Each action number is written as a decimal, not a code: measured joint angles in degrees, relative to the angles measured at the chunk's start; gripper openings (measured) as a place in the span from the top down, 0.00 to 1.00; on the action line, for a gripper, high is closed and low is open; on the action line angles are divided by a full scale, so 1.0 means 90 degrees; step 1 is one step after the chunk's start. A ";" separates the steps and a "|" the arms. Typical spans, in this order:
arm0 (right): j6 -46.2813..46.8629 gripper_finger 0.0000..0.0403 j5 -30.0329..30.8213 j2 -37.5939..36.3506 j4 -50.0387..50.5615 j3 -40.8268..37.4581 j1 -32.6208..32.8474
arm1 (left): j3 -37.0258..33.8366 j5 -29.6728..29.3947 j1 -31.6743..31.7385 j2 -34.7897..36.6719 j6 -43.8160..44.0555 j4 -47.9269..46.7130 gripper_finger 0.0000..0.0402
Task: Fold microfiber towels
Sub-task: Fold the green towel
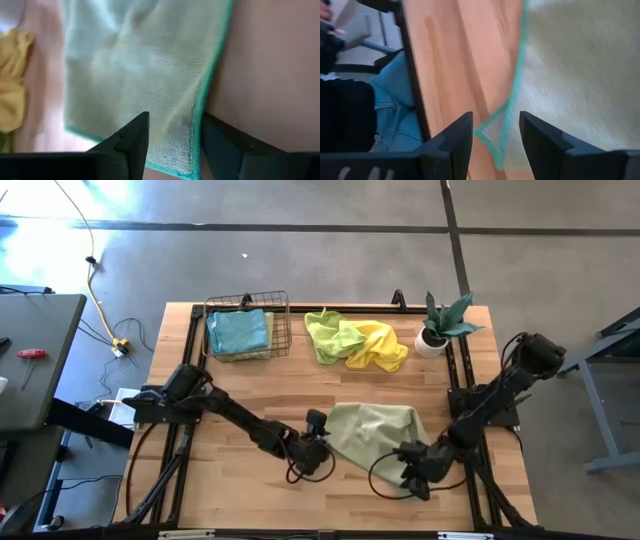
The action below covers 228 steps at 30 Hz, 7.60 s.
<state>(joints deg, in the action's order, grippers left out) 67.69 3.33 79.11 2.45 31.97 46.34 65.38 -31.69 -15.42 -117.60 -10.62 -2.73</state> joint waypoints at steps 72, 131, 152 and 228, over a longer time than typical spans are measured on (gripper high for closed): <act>-0.0684 0.62 0.3922 0.1212 0.0647 0.0857 0.1910 | 0.5094 0.6010 0.1117 0.0036 0.2327 -0.6482 1.00; -0.1748 1.00 0.3316 0.0778 0.9498 0.4820 -0.0310 | 0.5091 0.2496 -0.0072 0.0993 0.3849 -0.8101 1.00; -0.4931 1.00 0.5782 0.0782 0.9700 0.6540 -0.1729 | 0.5094 0.0071 -0.0296 0.1967 0.2599 -0.8456 1.00; -0.5520 1.00 0.0111 0.0753 0.7893 0.4981 -0.2980 | 0.3312 0.1561 -0.0538 0.1972 0.4503 -0.7019 1.00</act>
<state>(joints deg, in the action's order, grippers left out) 18.01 4.33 85.89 73.49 76.79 19.52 95.18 -17.64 -20.26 -99.85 29.91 -65.90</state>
